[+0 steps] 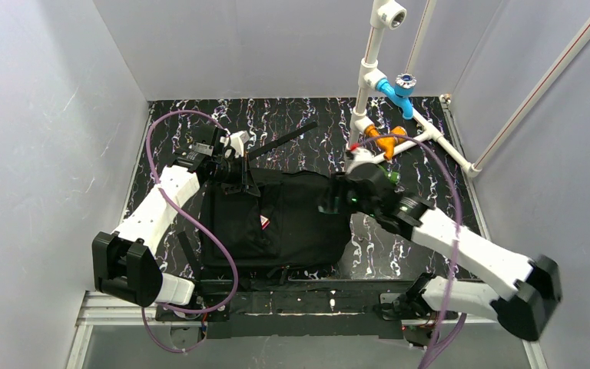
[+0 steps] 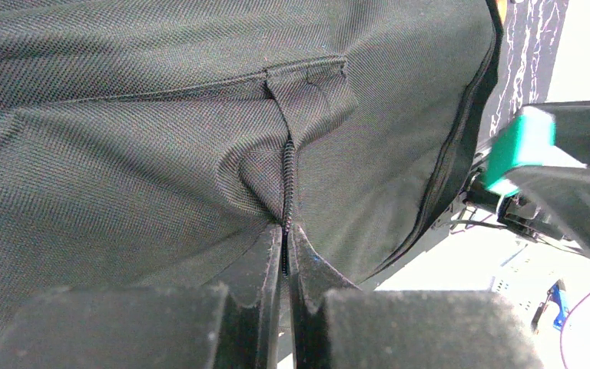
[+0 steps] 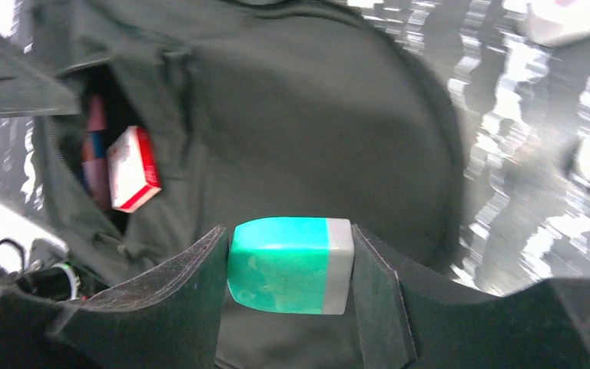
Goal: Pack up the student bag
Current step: Place the stationery in the student bag.
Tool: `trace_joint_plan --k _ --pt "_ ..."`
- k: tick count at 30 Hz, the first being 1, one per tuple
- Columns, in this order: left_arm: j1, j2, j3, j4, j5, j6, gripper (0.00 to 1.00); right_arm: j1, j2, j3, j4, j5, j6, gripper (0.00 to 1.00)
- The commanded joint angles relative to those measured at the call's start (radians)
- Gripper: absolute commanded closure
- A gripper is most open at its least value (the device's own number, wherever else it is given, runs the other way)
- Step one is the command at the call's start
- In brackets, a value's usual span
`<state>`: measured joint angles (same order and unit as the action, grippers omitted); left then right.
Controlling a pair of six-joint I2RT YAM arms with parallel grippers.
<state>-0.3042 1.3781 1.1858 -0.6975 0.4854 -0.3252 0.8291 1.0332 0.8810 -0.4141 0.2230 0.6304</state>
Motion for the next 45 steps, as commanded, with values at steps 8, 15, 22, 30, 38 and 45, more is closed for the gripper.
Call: trace_joint_plan --k 8,15,22,30,38,45 --pt "0.003 -0.044 0.001 -0.049 -0.006 -0.002 1.0 0.268 0.49 0.17 0.473 0.018 -0.104 0.83" --pt "0.002 -0.045 0.006 -0.05 0.004 -0.014 1.0 0.295 0.667 0.243 0.707 -0.105 -0.021 0.77" --pt "0.003 -0.065 0.003 -0.05 0.005 -0.024 1.0 0.268 0.692 0.182 1.036 -0.102 0.081 0.5" --pt "0.002 -0.075 -0.017 -0.046 0.0 -0.026 1.0 0.195 0.699 0.182 0.973 -0.108 -0.013 0.03" --pt "0.001 -0.065 -0.011 -0.047 0.003 -0.014 1.0 0.174 0.557 0.17 0.69 -0.249 -0.098 0.02" --pt "0.002 -0.043 0.009 -0.046 0.015 -0.012 1.0 0.173 0.556 0.079 0.841 -0.276 -0.049 0.34"
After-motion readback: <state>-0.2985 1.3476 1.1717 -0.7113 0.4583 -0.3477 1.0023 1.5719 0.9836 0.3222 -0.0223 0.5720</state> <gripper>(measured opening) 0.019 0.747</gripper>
